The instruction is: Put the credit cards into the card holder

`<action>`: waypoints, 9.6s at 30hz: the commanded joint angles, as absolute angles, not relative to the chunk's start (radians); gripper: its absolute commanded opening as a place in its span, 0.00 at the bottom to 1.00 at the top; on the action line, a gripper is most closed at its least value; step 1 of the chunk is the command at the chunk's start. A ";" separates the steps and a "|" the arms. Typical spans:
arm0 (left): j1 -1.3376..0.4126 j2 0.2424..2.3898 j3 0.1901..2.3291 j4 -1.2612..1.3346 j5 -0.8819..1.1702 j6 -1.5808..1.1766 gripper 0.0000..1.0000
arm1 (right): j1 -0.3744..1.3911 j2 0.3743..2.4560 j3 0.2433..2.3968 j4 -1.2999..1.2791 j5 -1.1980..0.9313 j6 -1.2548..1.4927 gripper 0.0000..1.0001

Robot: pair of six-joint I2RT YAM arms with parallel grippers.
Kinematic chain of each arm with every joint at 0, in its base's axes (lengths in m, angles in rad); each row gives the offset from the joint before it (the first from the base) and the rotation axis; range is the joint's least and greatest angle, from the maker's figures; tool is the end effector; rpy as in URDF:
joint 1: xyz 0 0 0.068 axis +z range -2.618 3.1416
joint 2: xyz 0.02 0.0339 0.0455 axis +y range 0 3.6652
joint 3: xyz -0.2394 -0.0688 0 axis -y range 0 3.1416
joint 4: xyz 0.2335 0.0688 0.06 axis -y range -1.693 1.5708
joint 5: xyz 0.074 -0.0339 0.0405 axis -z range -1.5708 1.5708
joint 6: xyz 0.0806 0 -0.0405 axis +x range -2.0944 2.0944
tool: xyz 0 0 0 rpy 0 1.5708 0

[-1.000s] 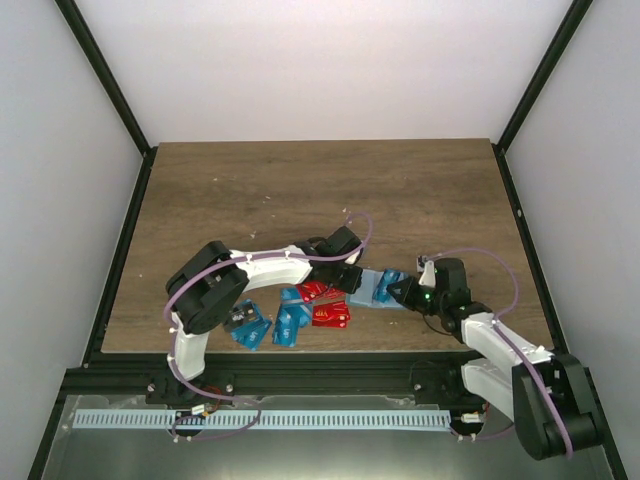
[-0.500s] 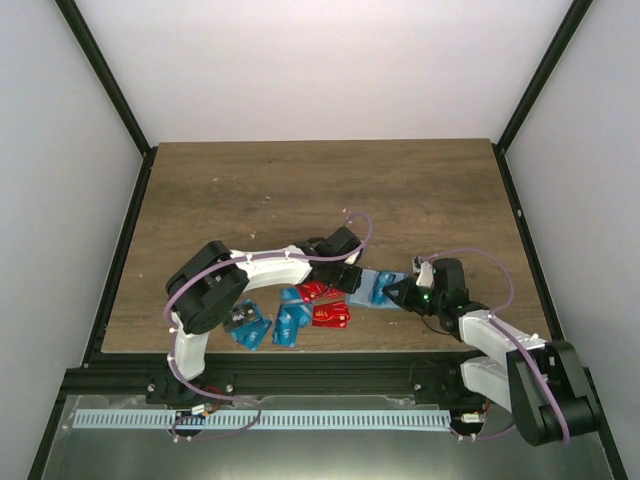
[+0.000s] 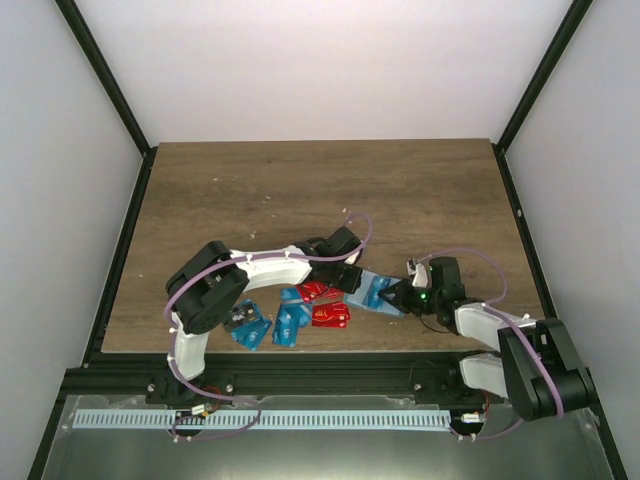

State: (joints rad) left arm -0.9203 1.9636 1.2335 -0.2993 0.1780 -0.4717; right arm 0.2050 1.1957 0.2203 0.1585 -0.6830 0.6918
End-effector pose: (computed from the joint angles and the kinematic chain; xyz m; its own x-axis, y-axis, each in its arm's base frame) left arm 0.2337 -0.3307 0.0922 -0.8433 0.3697 -0.3901 0.5111 0.7761 -0.3693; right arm 0.1917 0.0918 0.0771 -0.9202 0.3141 -0.2336 0.0080 0.6118 0.7910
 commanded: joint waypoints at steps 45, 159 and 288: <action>-0.916 1.880 1.103 -0.273 0.221 -0.509 0.21 | 0.200 1.169 0.347 -0.097 -0.681 0.646 0.36; -1.131 1.332 0.692 -0.697 -0.188 -0.908 0.82 | 0.759 1.121 0.540 -0.260 -0.309 0.773 0.35; -1.328 1.506 0.736 -0.694 -0.181 -1.052 0.80 | 0.759 1.040 0.462 -0.211 -0.328 0.810 0.37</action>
